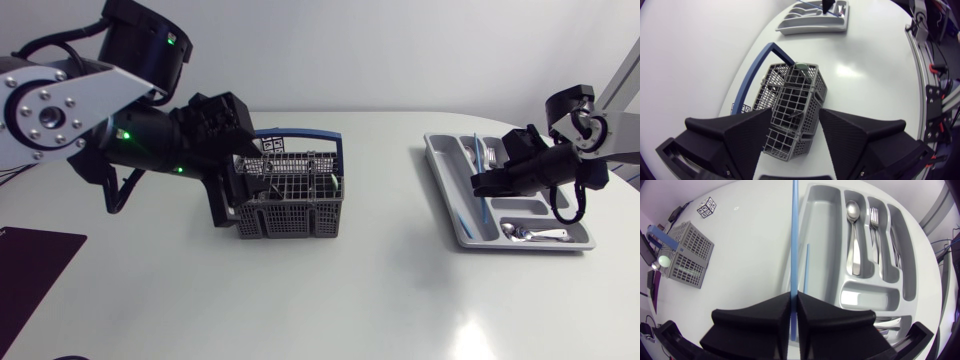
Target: Transfer all utensils from the basket to the drawer tray.
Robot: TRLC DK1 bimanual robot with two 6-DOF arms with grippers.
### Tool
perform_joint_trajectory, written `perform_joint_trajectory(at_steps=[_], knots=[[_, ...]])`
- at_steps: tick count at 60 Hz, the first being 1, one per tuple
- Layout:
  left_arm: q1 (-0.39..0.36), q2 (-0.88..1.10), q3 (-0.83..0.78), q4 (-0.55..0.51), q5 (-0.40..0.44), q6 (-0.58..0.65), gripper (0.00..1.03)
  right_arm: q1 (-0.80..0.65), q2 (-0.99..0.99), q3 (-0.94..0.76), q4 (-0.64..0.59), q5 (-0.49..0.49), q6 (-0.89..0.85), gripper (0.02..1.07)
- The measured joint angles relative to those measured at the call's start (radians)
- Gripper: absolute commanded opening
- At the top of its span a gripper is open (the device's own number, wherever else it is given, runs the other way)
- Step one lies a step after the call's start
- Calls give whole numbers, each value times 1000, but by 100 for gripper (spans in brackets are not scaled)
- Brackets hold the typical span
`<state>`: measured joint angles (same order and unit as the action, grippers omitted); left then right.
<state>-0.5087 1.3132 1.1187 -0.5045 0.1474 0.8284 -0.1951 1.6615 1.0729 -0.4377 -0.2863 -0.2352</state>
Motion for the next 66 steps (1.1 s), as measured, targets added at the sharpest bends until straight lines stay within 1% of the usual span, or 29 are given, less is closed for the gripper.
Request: perform_joint_trajectory(at_steps=[5,7,10,12,14,15,18,20,23,24,26,28,35,48,51,54,56,59,66], knots=[[-11,0,-19,1,-16,65,66,-4,45,18,2,8,3,11],[-13,0,-24,6,-22,89,66,-4,59,20,10,11,3,16],[-14,0,-28,11,-26,124,66,-4,77,21,19,16,3,29],[-13,0,-32,24,-26,148,66,-3,86,21,23,24,3,39],[-13,0,-37,37,-27,172,66,-3,95,21,24,29,3,46],[-13,0,-40,42,-27,183,66,-3,97,21,23,31,3,52],[-13,0,-49,55,-30,217,66,-2,103,21,24,40,3,62],[-13,0,-59,63,-34,245,66,0,103,21,23,49,2,73],[-11,2,-68,69,-35,280,66,5,103,21,24,53,2,86],[-10,2,-72,70,-38,298,66,8,103,21,23,56,3,89],[-8,3,-76,73,-42,320,66,12,103,21,23,60,3,92],[-8,8,-81,80,-49,351,66,19,103,21,23,65,2,94],[-5,24,-89,91,-61,430,65,51,84,10,24,76,2,94],[0,80,-89,137,-82,542,65,151,-11,-37,25,90,-2,94],[4,98,-89,147,-82,563,59,177,-33,-44,25,95,-2,94],[10,119,-87,148,-82,587,58,205,-56,-50,25,105,-2,94],[13,135,-85,159,-83,600,55,225,-70,-53,25,109,-2,94],[16,156,-82,174,-83,617,54,251,-87,-58,26,113,-1,94],[18,191,-69,190,-86,645,44,301,-113,-68,26,129,-1,94]])
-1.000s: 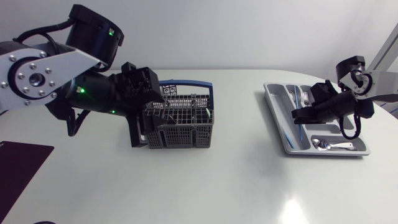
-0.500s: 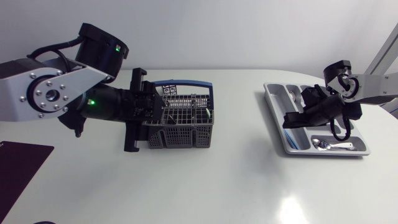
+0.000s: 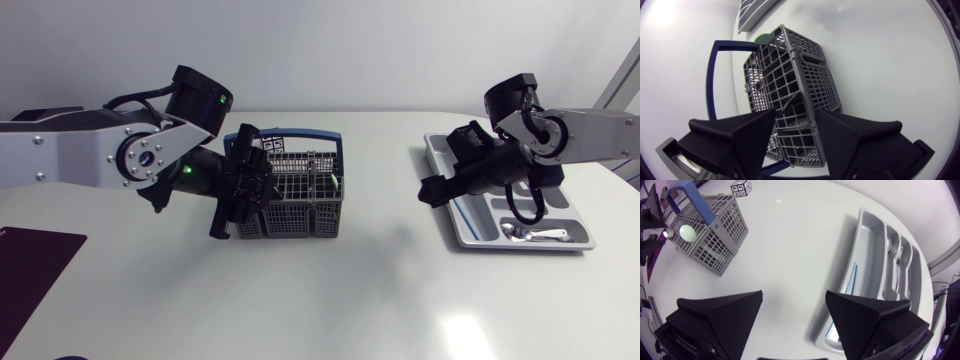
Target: Transfer all utensils from the basket to the drawer tray.
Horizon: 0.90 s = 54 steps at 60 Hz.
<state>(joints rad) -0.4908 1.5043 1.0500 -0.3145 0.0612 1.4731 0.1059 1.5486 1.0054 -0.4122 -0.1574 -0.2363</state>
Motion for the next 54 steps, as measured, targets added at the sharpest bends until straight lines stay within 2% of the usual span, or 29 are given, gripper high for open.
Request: perform_joint_trajectory(at_steps=[7,12,18,25,54], knots=[[0,27,21,22,0,19,40,21,-6,-7,0,6,0,94],[0,48,38,30,0,31,26,24,-6,-14,1,9,0,94],[0,61,38,53,0,53,21,24,-6,-25,9,10,0,94],[0,71,39,59,0,68,3,24,-6,-36,19,10,0,94],[-1,75,52,65,0,121,4,24,-10,-83,43,10,-8,94]])
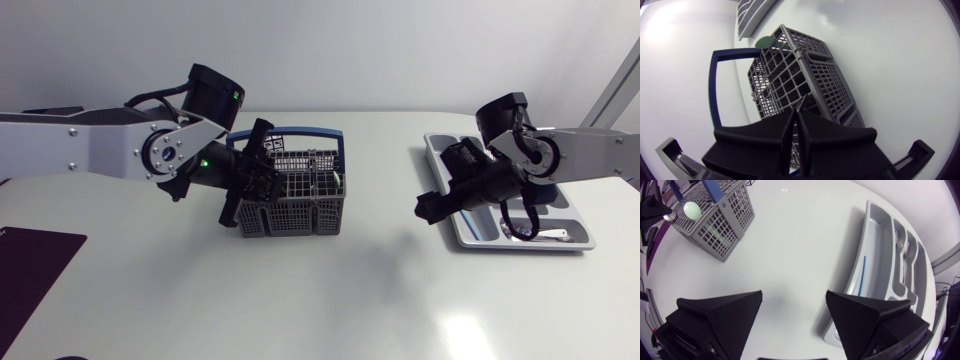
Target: Transfer all utensils from the basket to the drawer tray.
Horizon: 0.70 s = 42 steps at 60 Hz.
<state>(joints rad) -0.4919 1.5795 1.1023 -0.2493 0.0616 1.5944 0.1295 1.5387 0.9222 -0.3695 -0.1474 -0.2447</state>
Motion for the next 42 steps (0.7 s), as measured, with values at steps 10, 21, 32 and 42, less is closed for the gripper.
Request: perform_joint_trajectory(at_steps=[10,21,32,42], knots=[[0,-30,12,-19,0,0,4,0,-20,-6,0,0,-3,94],[-2,-77,27,-69,1,0,4,14,-38,-19,3,0,-3,94],[-15,-125,58,-129,8,-8,4,24,-71,-31,2,0,-3,94],[-23,-172,83,-173,21,-60,4,32,-119,-44,-9,0,-3,94]])
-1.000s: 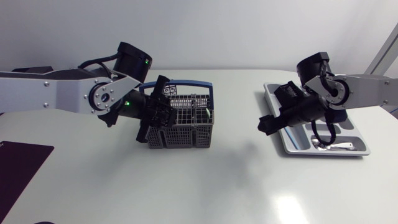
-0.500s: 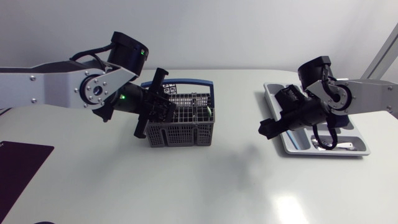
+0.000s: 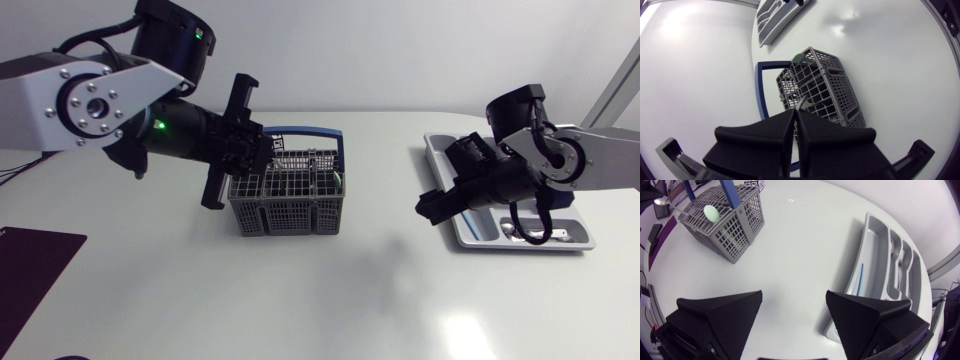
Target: Transfer all utensils from the basket to the drawer tray.
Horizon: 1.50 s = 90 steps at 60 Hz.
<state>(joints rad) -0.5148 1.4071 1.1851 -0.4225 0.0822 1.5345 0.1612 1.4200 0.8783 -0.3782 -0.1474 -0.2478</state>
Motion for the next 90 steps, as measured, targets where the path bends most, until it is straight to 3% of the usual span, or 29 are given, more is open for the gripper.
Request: perform_joint_trajectory(at_steps=[16,29,42,60,71,75,90], knots=[[-23,-69,68,-93,18,-184,3,14,-107,-17,-50,-1,0,94],[-47,-101,211,-210,17,-489,3,52,-225,-17,-80,-1,0,94],[-114,-97,227,-251,14,-830,3,167,-324,-17,-108,1,16,94],[-174,48,307,-380,47,-1284,3,396,-360,5,-120,116,62,93],[-188,132,391,-455,159,-1460,3,477,-360,10,-114,146,65,92],[-188,156,416,-471,199,-1501,3,494,-359,12,-112,155,65,84],[-187,238,460,-508,259,-1579,3,550,-342,14,-74,205,61,72]])
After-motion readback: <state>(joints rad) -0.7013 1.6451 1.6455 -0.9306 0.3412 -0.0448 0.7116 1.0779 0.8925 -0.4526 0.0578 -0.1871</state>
